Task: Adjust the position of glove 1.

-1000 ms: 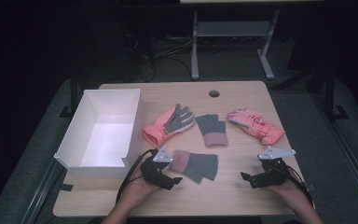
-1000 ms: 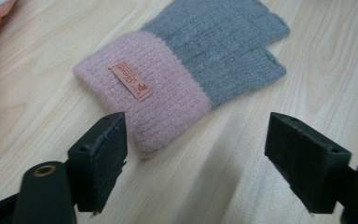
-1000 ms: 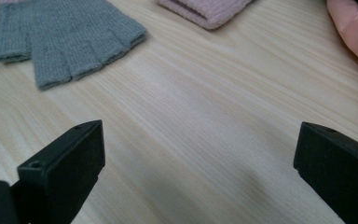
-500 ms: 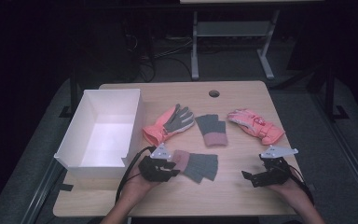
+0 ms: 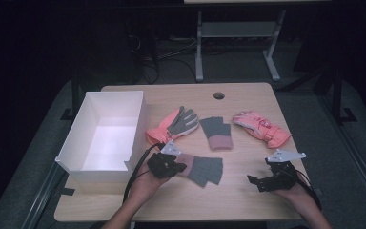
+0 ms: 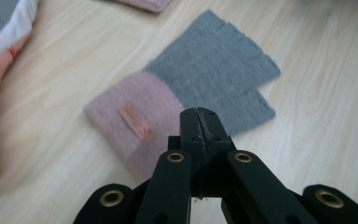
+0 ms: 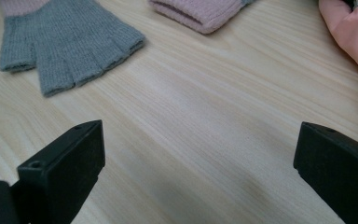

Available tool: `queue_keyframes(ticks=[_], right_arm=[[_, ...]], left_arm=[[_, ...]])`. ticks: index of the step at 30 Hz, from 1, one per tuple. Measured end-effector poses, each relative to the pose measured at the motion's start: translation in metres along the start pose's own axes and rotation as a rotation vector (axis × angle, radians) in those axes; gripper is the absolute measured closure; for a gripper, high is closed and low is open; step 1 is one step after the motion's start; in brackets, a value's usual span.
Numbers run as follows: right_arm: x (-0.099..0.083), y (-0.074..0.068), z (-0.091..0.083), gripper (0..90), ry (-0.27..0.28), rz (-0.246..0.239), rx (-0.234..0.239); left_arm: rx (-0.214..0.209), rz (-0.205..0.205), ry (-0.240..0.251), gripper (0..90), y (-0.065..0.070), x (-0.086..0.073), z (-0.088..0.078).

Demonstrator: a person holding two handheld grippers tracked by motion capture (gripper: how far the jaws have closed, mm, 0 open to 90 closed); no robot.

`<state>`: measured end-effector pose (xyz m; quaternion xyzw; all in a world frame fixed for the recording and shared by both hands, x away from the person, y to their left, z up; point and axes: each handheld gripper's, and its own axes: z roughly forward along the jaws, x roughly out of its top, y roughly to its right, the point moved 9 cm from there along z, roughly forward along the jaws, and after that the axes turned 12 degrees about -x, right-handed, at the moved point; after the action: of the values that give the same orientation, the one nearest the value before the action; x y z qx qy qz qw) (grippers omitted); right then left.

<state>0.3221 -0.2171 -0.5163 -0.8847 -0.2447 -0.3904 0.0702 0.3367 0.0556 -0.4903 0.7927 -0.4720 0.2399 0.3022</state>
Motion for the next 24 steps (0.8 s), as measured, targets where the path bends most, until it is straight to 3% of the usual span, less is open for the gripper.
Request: queue_keyframes(ticks=[4, 13, 21, 22, 24], right_arm=[[-0.001, 0.000, 0.001, 1.5, -0.012, 0.003, -0.001], [-0.002, 0.001, 0.002, 1.5, -0.013, 0.001, 0.001], [-0.003, 0.002, 0.001, 1.5, -0.013, 0.013, -0.001], [-0.004, 0.003, 0.002, 1.5, -0.020, 0.015, 0.001], [-0.004, 0.003, 0.002, 1.5, -0.021, 0.014, 0.003]], left_arm=[[0.013, 0.020, -0.009, 89.8, -0.006, 0.009, 0.004], [0.015, 0.014, -0.036, 89.9, -0.024, 0.029, 0.017], [0.041, -0.026, -0.034, 89.9, -0.050, 0.038, 0.026], [0.039, -0.053, -0.032, 89.9, -0.057, 0.037, 0.027], [0.044, -0.061, -0.032, 89.9, -0.060, 0.036, 0.028]])
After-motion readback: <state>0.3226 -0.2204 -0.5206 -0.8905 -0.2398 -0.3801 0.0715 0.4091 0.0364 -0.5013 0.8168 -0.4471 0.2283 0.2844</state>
